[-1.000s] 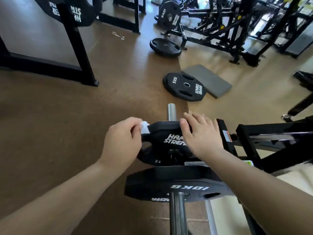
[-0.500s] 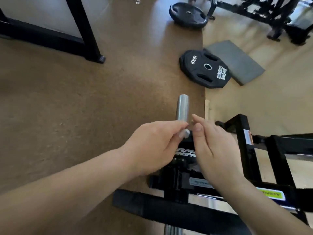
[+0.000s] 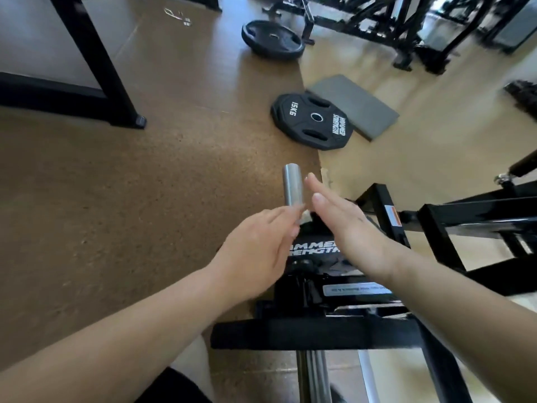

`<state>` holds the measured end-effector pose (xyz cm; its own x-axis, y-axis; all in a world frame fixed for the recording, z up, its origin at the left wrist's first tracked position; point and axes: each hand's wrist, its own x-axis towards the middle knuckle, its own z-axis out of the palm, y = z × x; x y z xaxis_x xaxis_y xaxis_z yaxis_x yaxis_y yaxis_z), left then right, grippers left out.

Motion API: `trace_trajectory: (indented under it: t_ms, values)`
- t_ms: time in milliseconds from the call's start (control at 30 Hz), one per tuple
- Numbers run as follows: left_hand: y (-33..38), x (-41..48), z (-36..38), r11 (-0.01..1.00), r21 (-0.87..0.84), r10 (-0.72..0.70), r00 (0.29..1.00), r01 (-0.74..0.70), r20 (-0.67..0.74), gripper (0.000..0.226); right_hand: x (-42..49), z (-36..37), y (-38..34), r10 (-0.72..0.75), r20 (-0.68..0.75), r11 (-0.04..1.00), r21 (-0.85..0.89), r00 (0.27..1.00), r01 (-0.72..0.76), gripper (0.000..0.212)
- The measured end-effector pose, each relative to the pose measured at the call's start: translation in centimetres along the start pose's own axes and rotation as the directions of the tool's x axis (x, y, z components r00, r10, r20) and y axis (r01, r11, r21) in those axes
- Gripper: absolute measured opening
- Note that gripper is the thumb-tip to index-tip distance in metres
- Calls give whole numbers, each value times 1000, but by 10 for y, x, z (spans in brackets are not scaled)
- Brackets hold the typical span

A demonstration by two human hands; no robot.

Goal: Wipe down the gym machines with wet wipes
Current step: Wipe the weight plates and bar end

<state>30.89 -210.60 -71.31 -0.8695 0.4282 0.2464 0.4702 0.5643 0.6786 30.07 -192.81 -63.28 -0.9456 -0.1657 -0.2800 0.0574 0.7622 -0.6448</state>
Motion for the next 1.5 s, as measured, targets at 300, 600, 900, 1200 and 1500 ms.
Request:
trace_trajectory:
  t_ms: [300, 600, 900, 1200, 1500]
  values:
    - [-10, -25, -11, 985, -19, -172, 984, 172, -42, 35, -5, 10, 24, 298, -260, 939, -96, 919, -331, 43]
    - [-6, -13, -3, 982, 183, -44, 998, 51, -43, 46, -43, -27, 44, 236, -191, 949, 256, 953, -184, 42]
    - [28, -3, 6, 967, 58, -234, 956, 247, -178, 40, -39, 5, 46, 227, -290, 961, -92, 930, -263, 55]
    - [40, 12, 2, 974, 219, -60, 997, 50, 38, 36, -68, -21, 67, 209, -297, 978, 58, 932, -201, 47]
    - [50, 23, 5, 970, 183, -157, 986, 163, -51, 46, -49, -5, 45, 272, -252, 958, 159, 929, -238, 37]
